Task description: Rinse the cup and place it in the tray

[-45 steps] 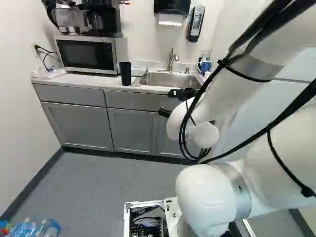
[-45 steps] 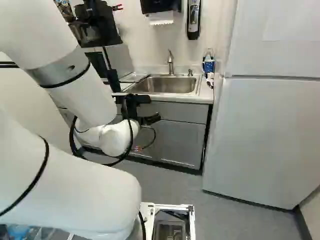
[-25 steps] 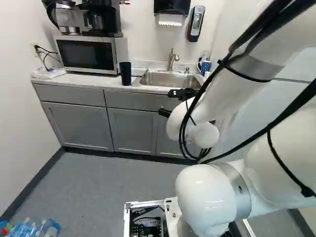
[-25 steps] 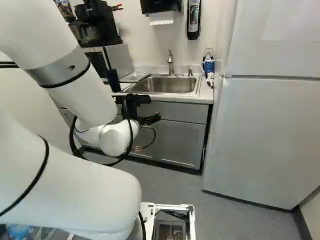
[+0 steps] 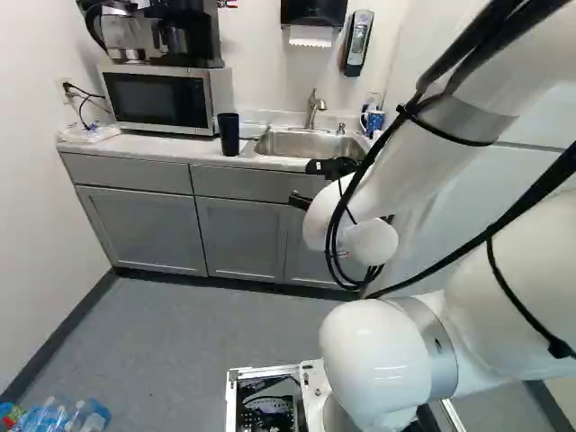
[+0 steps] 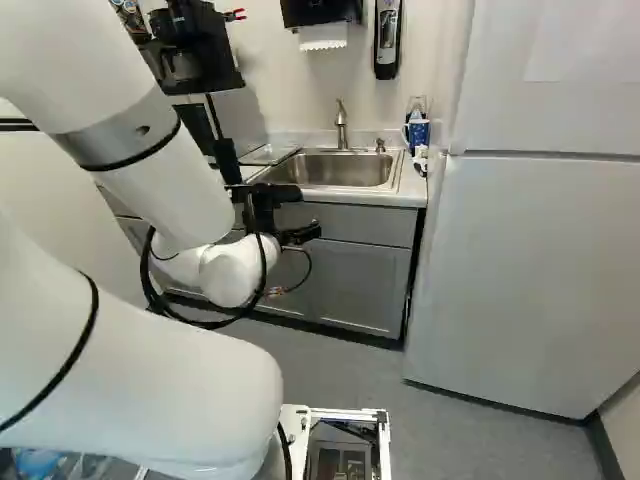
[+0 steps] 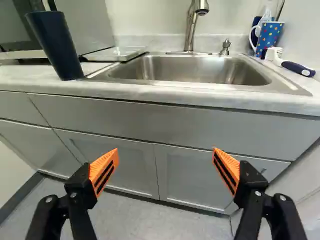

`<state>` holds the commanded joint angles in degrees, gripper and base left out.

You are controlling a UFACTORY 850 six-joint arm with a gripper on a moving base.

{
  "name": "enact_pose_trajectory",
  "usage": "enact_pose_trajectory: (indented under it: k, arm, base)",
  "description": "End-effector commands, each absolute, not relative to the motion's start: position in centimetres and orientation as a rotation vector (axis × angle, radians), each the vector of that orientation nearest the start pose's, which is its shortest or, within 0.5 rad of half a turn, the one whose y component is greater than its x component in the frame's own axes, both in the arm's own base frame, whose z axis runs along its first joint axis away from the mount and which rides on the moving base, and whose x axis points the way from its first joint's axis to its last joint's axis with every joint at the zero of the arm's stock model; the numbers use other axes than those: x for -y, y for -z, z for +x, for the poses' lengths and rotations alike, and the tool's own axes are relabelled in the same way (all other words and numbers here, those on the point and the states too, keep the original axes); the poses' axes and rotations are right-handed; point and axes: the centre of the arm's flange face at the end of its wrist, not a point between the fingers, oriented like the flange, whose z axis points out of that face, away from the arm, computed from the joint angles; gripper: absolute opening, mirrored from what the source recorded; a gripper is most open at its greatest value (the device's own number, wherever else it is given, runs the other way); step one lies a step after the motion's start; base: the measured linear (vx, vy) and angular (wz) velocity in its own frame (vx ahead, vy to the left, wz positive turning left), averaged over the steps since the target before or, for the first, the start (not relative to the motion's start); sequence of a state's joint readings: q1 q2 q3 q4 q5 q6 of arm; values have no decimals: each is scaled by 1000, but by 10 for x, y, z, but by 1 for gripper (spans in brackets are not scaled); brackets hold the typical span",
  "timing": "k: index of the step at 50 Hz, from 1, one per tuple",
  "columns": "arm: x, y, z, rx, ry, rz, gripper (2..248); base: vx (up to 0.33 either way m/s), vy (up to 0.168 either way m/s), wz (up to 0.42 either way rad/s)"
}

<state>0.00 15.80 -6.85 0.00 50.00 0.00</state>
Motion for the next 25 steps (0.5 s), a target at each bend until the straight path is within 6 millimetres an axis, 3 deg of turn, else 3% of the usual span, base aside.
enact_pose_trajectory:
  k: [25]
  arm:
    - [0, -403, 307, 0, 1938, -2472, 247]
  base:
    - [0, 0, 0]
